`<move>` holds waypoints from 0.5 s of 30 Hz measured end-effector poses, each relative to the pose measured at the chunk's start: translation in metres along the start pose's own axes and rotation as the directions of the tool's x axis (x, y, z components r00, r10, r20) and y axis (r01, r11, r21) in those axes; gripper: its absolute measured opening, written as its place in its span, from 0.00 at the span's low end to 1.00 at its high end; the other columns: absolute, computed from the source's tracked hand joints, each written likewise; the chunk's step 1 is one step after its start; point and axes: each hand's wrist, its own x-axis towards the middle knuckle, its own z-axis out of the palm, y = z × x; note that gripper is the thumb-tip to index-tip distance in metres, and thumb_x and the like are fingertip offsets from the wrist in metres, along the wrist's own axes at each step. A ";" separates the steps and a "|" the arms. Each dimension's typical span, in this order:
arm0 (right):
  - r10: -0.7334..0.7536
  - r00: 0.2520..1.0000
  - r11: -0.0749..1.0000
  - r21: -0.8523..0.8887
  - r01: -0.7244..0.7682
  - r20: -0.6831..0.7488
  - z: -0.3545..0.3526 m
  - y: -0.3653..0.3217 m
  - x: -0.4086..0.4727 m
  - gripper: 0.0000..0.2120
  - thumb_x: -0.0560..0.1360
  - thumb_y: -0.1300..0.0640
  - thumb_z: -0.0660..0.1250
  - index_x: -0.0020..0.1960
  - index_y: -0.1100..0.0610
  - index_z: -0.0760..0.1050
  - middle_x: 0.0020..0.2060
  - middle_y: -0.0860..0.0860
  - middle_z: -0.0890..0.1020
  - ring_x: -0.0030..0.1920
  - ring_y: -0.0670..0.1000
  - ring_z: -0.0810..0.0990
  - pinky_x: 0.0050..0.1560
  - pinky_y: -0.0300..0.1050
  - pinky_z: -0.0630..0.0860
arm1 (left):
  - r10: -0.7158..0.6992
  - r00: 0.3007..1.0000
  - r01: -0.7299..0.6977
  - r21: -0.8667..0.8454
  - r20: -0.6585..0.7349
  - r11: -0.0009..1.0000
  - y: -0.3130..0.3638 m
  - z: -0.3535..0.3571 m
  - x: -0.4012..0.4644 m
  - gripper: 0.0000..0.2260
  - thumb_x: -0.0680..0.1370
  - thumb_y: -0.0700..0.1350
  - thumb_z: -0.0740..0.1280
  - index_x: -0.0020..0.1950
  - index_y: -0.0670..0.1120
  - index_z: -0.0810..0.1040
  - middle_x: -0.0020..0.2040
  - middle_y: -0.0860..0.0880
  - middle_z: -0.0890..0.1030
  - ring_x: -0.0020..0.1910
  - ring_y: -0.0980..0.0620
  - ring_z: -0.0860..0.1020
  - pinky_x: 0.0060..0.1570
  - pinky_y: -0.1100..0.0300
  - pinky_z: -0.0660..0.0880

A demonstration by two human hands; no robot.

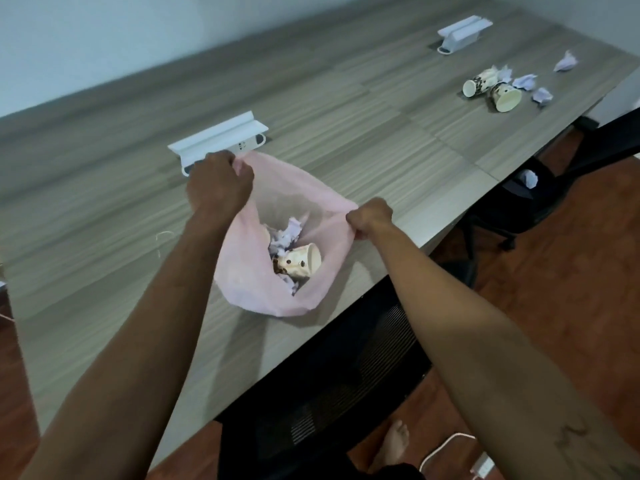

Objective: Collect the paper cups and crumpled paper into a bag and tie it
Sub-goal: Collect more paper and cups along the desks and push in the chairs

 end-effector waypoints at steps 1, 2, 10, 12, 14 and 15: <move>-0.015 1.000 0.999 0.040 0.015 -0.017 -0.011 -0.007 0.010 0.14 0.69 0.66 0.67 0.54 0.68 0.78 0.52 0.61 0.82 0.47 0.60 0.84 0.33 0.51 0.83 | 0.001 1.000 -0.001 -0.039 -0.020 0.999 0.006 0.001 0.007 0.14 0.78 0.48 0.62 0.52 0.40 0.81 0.51 0.37 0.82 0.52 0.36 0.79 0.50 0.52 0.74; -0.027 0.999 0.997 0.073 0.030 -0.038 -0.024 -0.014 0.019 0.15 0.69 0.66 0.67 0.55 0.67 0.77 0.53 0.61 0.82 0.48 0.60 0.84 0.31 0.52 0.82 | -0.005 0.999 0.002 -0.078 -0.032 0.997 0.013 0.002 0.013 0.14 0.77 0.48 0.62 0.51 0.40 0.81 0.50 0.37 0.82 0.52 0.37 0.79 0.49 0.52 0.74; -0.236 0.924 0.946 0.145 0.289 -0.302 -0.149 -0.026 0.103 0.20 0.72 0.64 0.66 0.63 0.59 0.68 0.51 0.55 0.75 0.45 0.53 0.76 0.43 0.40 0.73 | -0.078 0.987 0.039 -0.261 -0.142 0.965 0.111 0.048 0.042 0.14 0.78 0.49 0.60 0.53 0.40 0.78 0.53 0.38 0.81 0.53 0.37 0.78 0.50 0.50 0.73; -0.246 0.925 0.951 0.114 0.288 -0.290 -0.186 -0.017 0.128 0.20 0.72 0.63 0.66 0.63 0.59 0.68 0.53 0.56 0.76 0.44 0.52 0.75 0.43 0.42 0.75 | -0.120 0.982 0.079 -0.262 -0.144 0.962 0.145 0.070 0.045 0.14 0.78 0.49 0.60 0.55 0.40 0.77 0.54 0.38 0.81 0.55 0.37 0.77 0.52 0.50 0.73; -0.237 0.941 0.960 0.088 0.265 -0.242 -0.215 -0.007 0.148 0.21 0.71 0.63 0.67 0.63 0.60 0.69 0.58 0.59 0.76 0.45 0.53 0.75 0.45 0.45 0.79 | -0.145 0.982 0.110 -0.258 -0.119 0.960 0.174 0.090 0.045 0.14 0.79 0.49 0.61 0.56 0.40 0.77 0.56 0.37 0.80 0.56 0.36 0.77 0.53 0.50 0.72; -0.231 0.943 0.962 0.089 0.259 -0.241 -0.238 0.000 0.160 0.21 0.71 0.63 0.67 0.63 0.60 0.69 0.59 0.59 0.75 0.46 0.53 0.74 0.45 0.44 0.78 | -0.146 0.983 0.114 -0.263 -0.107 0.958 0.195 0.104 0.045 0.14 0.79 0.48 0.61 0.56 0.39 0.76 0.56 0.37 0.80 0.56 0.36 0.77 0.52 0.50 0.72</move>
